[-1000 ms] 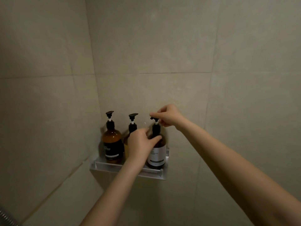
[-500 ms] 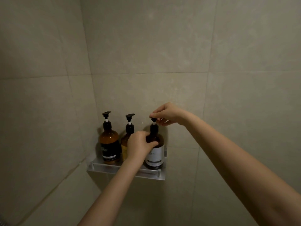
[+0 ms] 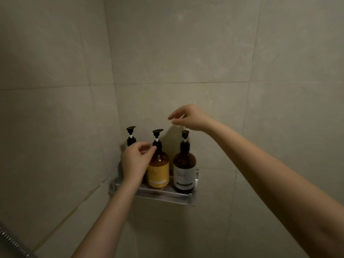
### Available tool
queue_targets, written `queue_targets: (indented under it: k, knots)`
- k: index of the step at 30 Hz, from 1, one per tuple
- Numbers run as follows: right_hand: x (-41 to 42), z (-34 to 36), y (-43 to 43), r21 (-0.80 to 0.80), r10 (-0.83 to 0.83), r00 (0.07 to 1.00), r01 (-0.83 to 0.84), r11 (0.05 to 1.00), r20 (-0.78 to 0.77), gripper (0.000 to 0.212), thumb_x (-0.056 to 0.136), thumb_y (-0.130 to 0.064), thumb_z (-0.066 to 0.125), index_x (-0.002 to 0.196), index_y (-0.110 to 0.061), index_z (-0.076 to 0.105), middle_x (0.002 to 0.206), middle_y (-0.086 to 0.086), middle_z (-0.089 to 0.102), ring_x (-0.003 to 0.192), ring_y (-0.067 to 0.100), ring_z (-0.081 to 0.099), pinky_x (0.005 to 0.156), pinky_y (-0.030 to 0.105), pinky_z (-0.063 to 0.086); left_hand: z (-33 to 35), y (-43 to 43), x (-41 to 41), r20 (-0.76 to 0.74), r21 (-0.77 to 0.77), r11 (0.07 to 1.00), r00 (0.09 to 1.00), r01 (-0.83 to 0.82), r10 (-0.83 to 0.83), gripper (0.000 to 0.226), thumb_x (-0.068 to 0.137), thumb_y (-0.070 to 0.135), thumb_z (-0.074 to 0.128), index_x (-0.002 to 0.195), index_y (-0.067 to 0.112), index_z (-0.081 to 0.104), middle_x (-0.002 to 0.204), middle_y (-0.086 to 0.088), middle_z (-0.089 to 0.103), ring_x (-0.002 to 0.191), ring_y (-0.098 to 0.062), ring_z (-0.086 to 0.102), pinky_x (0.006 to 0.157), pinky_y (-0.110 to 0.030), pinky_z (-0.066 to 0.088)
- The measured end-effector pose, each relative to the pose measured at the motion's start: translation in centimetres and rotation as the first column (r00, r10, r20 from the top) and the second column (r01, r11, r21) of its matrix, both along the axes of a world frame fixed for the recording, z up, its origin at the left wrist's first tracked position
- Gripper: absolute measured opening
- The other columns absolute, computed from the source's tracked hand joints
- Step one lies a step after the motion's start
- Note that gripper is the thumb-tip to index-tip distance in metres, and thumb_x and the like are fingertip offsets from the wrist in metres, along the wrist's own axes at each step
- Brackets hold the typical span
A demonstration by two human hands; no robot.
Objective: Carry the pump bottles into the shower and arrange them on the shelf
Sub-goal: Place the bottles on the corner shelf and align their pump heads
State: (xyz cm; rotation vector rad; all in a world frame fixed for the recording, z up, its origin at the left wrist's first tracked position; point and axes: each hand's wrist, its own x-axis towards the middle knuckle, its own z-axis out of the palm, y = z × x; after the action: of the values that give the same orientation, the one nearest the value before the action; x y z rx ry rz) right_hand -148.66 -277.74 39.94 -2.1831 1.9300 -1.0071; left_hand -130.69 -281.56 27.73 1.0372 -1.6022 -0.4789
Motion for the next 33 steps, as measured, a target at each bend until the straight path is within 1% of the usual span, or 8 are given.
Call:
queue_targets:
  k: [4,6,10,13,16,21,27,33]
  knots:
    - [3.1,0.2,-2.0,0.152,0.105,0.961,-0.067,0.986,-0.255,0.032,0.088,-0.015,0.061,0.119,-0.019,0.063,0.125,0.002,0.062,0.104,0.012,0.058,0.090,0.025,0.045,-0.5,-2.4,1.3,0.104,0.165,0.981,0.987,0.105,-0.124,0.060,0.072,0.030,0.076,0.126,0.014,0.057,0.126,-0.004,0.062,0.109,-0.015,0.059,0.086,-0.025,0.048]
    - [4.2,0.0,-2.8,0.190,0.127,0.926,-0.061,0.980,-0.356,0.035,0.088,-0.013,0.061,0.122,-0.017,0.061,0.125,0.002,0.062,0.109,0.016,0.059,0.088,0.023,0.043,-0.9,-3.0,1.3,0.141,0.235,0.955,0.966,0.180,-0.216,0.070,0.070,0.028,0.078,0.133,0.012,0.051,0.135,-0.007,0.056,0.122,-0.021,0.053,0.098,-0.031,0.046]
    - [5.1,0.2,-3.3,0.191,0.128,0.890,-0.047,0.980,-0.437,0.031,0.087,-0.013,0.063,0.118,-0.012,0.065,0.117,0.003,0.067,0.103,0.016,0.062,0.079,0.018,0.042,-1.5,-3.5,1.2,0.182,0.264,0.935,0.939,0.238,-0.291,0.068,0.071,0.026,0.078,0.131,0.009,0.053,0.134,-0.009,0.057,0.121,-0.021,0.054,0.100,-0.032,0.045]
    - [5.2,0.5,-3.6,0.190,0.082,0.910,-0.003,0.982,-0.406,0.028,0.084,-0.021,0.067,0.109,-0.010,0.070,0.104,0.002,0.071,0.086,0.012,0.065,0.070,0.019,0.045,-1.6,-3.8,1.2,0.181,0.252,0.934,0.936,0.251,-0.301,0.063,0.072,0.025,0.077,0.128,0.008,0.056,0.130,-0.009,0.060,0.118,-0.020,0.056,0.094,-0.028,0.044]
    - [5.3,0.4,-4.3,0.195,-0.018,0.944,0.087,0.977,-0.328,0.029,0.080,-0.034,0.071,0.087,-0.006,0.071,0.069,0.000,0.067,0.058,0.010,0.062,0.053,0.019,0.046,-1.8,-3.9,1.2,0.158,0.256,0.933,0.941,0.254,-0.300,0.061,0.072,0.023,0.077,0.127,0.008,0.057,0.129,-0.009,0.061,0.117,-0.020,0.057,0.096,-0.031,0.045]
    - [5.6,-0.1,-5.2,0.124,-0.173,0.933,0.222,0.967,-0.316,0.043,0.076,-0.048,0.069,0.057,-0.014,0.052,0.053,-0.002,0.058,0.048,0.010,0.056,0.045,0.020,0.040,-1.9,-4.2,1.4,0.161,0.265,0.929,0.938,0.258,-0.306,0.058,0.072,0.024,0.077,0.125,0.010,0.059,0.126,-0.008,0.063,0.116,-0.019,0.058,0.096,-0.032,0.046]
    - [4.7,0.9,-4.2,0.302,-0.028,0.997,0.047,0.952,-0.067,0.025,0.084,-0.035,0.065,0.095,-0.013,0.069,0.069,-0.004,0.065,0.061,0.008,0.060,0.051,0.019,0.042,-2.0,-4.4,1.5,0.168,0.254,0.928,0.933,0.272,-0.319,0.059,0.072,0.026,0.077,0.126,0.013,0.058,0.126,-0.006,0.062,0.116,-0.018,0.057,0.090,-0.026,0.045]
    - [4.9,0.4,-4.3,0.364,-0.129,0.991,0.105,0.925,0.044,0.035,0.080,-0.034,0.071,0.101,-0.007,0.066,0.072,0.000,0.062,0.064,0.010,0.056,0.051,0.020,0.039,-2.2,-4.8,1.5,0.164,0.260,0.923,0.929,0.283,-0.331,0.060,0.070,0.027,0.078,0.126,0.014,0.058,0.128,-0.006,0.062,0.116,-0.017,0.057,0.089,-0.024,0.045]
